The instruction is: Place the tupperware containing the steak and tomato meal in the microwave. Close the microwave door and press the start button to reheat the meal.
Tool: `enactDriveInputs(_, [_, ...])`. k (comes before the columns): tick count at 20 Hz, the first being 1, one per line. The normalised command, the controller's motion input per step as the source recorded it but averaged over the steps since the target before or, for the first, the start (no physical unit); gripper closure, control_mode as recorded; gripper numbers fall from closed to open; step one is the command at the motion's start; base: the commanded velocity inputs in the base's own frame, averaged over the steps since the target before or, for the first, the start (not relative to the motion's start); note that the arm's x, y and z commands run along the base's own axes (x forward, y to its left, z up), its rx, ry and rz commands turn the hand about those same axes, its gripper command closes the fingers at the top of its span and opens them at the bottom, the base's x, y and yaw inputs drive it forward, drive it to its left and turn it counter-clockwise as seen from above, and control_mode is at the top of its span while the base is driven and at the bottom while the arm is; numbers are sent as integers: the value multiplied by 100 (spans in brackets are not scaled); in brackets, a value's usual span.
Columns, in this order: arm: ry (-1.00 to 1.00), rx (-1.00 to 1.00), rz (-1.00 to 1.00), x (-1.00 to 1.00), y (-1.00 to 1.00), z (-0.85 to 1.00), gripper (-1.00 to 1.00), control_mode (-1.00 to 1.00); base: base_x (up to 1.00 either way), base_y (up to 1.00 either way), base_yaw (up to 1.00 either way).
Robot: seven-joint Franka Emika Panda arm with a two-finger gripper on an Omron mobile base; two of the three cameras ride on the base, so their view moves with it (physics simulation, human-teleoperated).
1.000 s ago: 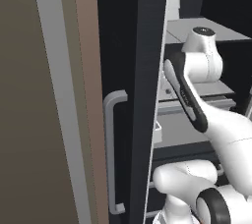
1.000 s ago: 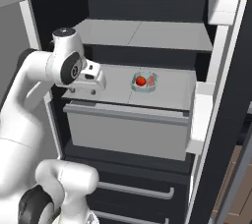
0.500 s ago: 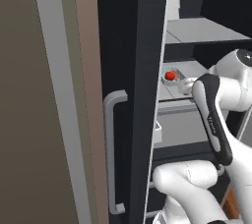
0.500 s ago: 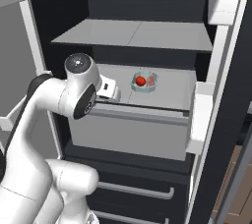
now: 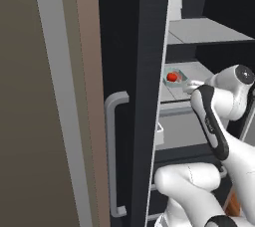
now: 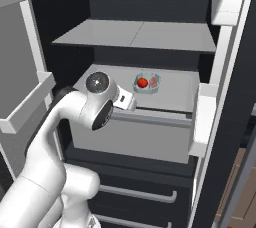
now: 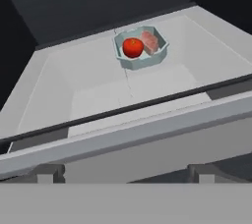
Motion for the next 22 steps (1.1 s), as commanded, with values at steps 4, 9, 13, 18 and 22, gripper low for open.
enactDriveInputs(4, [-1,23,-18,53,-36,0,-100,-100,0,0,0])
enactDriveInputs(9, [2,12,-5,49,-3,0,-100,-100,0,0,0])
enactDriveInputs(13, [7,1,0,46,0,0,-100,-100,0,0,0])
enactDriveInputs(18, [1,0,0,10,-9,-1,-100,-100,0,0,0])
enactDriveInputs(22, [0,0,-1,5,-13,-15,-100,-100,0,0,0])
